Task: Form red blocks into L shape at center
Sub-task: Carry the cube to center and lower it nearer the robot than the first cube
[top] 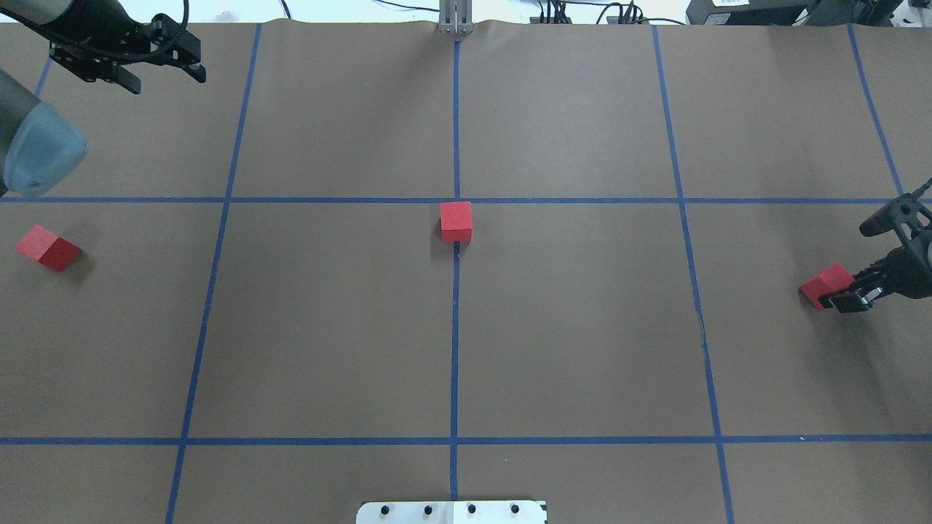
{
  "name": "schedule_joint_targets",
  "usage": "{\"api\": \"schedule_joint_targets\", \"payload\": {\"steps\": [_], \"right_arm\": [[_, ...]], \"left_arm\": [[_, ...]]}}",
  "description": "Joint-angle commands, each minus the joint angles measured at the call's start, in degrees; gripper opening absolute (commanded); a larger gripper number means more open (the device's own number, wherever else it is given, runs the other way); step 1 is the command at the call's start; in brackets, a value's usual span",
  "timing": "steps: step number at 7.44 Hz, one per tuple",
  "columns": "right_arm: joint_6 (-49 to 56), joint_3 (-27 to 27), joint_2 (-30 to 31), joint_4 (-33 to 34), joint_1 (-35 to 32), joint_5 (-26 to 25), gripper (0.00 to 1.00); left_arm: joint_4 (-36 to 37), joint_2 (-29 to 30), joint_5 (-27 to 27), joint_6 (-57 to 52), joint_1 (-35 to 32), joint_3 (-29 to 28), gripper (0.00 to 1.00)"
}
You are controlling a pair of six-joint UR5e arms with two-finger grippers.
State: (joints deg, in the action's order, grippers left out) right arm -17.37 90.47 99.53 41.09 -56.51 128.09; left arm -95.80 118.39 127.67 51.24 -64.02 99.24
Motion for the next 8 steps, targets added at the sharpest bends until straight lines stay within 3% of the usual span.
{"api": "schedule_joint_targets", "payload": {"steps": [1, 3, 4, 5, 6, 8], "right_arm": [[-0.03, 0.84, -0.04, 0.04, -2.71, -0.04, 0.0], [-0.3, 4.52, -1.08, 0.91, -5.09, 0.58, 0.0], [-0.39, 7.15, -5.53, 9.97, -5.45, 0.84, 0.0], [-0.39, 9.87, -13.49, 24.77, -5.54, 0.49, 0.0], [-1.26, 11.29, -20.97, 35.01, -5.28, 0.23, 0.0], [-11.3, 12.09, -29.63, 38.8, 1.88, -3.69, 0.0]], "left_arm": [[0.08, 0.0, 0.12, 0.0, 0.03, 0.07, 0.99], [0.08, 0.0, 0.12, 0.0, -0.05, -0.01, 0.99], [0.08, -0.18, 0.12, -0.09, -0.14, -0.1, 0.99], [0.0, -1.39, 0.21, -0.52, -0.4, -0.02, 0.99], [0.34, -2.28, 0.12, -5.23, -1.01, -0.02, 0.99], [0.26, -6.92, 0.21, -16.9, -4.08, -0.71, 0.99]]}}
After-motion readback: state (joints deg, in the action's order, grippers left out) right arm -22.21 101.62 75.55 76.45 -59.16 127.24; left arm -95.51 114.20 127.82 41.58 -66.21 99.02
